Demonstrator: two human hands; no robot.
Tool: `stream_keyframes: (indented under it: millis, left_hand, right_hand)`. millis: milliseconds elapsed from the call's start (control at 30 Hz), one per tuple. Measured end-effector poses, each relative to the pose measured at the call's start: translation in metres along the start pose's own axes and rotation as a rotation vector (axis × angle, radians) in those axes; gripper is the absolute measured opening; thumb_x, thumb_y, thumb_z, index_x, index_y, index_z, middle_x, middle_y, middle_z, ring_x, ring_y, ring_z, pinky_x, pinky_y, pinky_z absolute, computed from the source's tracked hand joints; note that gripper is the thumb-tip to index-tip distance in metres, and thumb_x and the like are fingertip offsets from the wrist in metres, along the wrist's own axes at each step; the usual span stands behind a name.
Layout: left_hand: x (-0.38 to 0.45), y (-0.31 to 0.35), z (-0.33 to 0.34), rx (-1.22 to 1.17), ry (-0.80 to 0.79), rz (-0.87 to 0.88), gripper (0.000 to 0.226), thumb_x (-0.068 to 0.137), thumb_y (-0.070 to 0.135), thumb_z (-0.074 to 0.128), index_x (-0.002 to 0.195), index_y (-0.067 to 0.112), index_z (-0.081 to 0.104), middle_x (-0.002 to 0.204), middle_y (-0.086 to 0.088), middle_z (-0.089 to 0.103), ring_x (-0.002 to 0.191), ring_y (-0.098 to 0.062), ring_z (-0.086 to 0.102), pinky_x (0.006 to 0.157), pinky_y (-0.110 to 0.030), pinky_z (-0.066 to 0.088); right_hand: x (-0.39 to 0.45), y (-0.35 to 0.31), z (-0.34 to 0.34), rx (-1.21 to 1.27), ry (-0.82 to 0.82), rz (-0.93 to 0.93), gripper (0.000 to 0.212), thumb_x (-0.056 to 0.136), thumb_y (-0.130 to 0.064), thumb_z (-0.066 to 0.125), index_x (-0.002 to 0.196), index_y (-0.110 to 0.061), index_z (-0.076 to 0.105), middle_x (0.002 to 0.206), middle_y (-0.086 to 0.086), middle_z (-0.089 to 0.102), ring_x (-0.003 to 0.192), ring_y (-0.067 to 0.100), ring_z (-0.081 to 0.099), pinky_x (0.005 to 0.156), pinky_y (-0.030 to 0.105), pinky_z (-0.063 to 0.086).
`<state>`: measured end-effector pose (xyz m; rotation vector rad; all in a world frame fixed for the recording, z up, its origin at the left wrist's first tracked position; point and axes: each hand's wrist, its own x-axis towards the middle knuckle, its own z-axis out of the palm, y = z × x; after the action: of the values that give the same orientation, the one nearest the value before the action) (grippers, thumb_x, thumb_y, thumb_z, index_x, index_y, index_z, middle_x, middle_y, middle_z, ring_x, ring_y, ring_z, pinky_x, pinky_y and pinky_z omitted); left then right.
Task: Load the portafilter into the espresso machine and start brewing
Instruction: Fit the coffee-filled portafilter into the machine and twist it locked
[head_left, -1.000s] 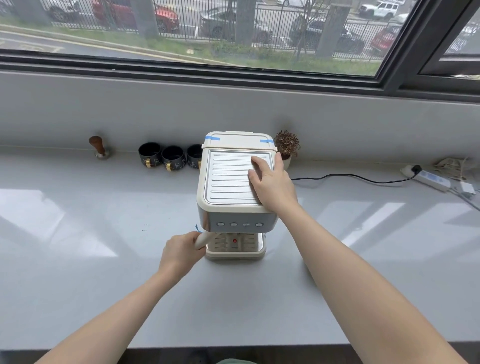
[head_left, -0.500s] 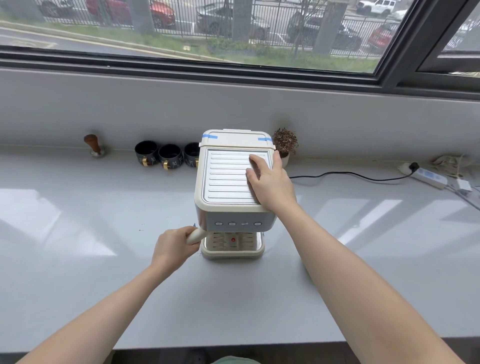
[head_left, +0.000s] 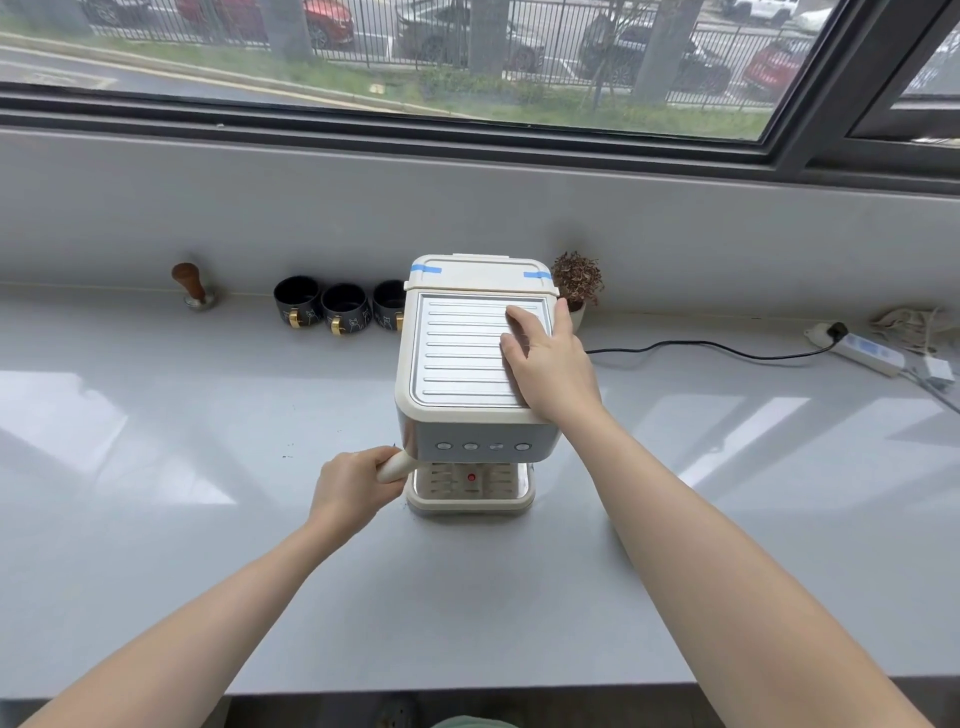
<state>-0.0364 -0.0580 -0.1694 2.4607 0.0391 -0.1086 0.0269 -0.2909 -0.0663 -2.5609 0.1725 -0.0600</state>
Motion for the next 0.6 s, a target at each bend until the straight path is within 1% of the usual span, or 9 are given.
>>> stream_keyframes:
  millis: [100,300,367,467,533,600]
  left_hand:
    - [0.000,0.000,0.001,-0.022,0.003,-0.014,0.013,0.072,0.019,0.062,0.072,0.029,0.069,0.052,0.002,0.057,0.052,-0.019,0.041,0.053,-0.033,0.043]
    - [0.017,-0.006,-0.011,0.040,-0.041,0.010,0.017,0.071,0.020,0.066,0.082,0.032,0.073,0.062,0.004,0.068,0.064,-0.024,0.060,0.060,-0.036,0.049]
    - [0.013,-0.005,-0.008,0.024,-0.043,-0.012,0.016,0.071,0.021,0.065,0.081,0.032,0.072,0.062,0.003,0.068,0.065,-0.025,0.061,0.059,-0.035,0.049]
    - [-0.001,0.001,0.003,-0.050,-0.029,-0.076,0.019,0.073,0.021,0.064,0.080,0.038,0.070,0.063,0.005,0.068,0.062,-0.022,0.060,0.053,-0.028,0.045]
    - [-0.012,0.006,0.012,-0.074,-0.001,-0.123,0.017,0.073,0.020,0.063,0.080,0.034,0.070,0.063,0.004,0.069,0.061,-0.020,0.060,0.053,-0.028,0.045]
    - [-0.024,0.012,0.022,-0.086,0.040,-0.165,0.013,0.074,0.021,0.061,0.081,0.027,0.070,0.064,0.001,0.069,0.064,-0.023,0.062,0.057,-0.034,0.048]
  right_hand:
    - [0.001,0.000,0.000,-0.002,0.008,-0.005,0.045,0.093,-0.052,0.032,0.138,-0.047,0.036,0.163,0.004,0.002,0.134,0.032,0.035,0.104,0.041,0.035]
    - [0.002,0.001,0.001,-0.002,0.014,-0.008,0.044,0.093,-0.051,0.033,0.137,-0.047,0.038,0.163,0.003,0.003,0.133,0.032,0.037,0.103,0.041,0.036]
    - [0.001,0.001,0.001,0.001,0.011,-0.003,0.044,0.093,-0.051,0.033,0.137,-0.047,0.038,0.163,0.003,0.003,0.133,0.031,0.036,0.103,0.041,0.036]
    - [0.001,0.000,0.000,0.003,0.012,-0.005,0.044,0.093,-0.051,0.033,0.137,-0.047,0.038,0.163,0.003,0.003,0.133,0.032,0.036,0.103,0.041,0.036]
    - [0.001,0.000,0.000,0.004,0.009,0.000,0.044,0.093,-0.051,0.032,0.137,-0.047,0.037,0.163,0.003,0.003,0.133,0.032,0.036,0.103,0.041,0.036]
    - [0.000,0.000,0.001,0.004,0.010,0.001,0.044,0.093,-0.051,0.032,0.137,-0.048,0.037,0.163,0.002,0.003,0.133,0.031,0.036,0.103,0.041,0.036]
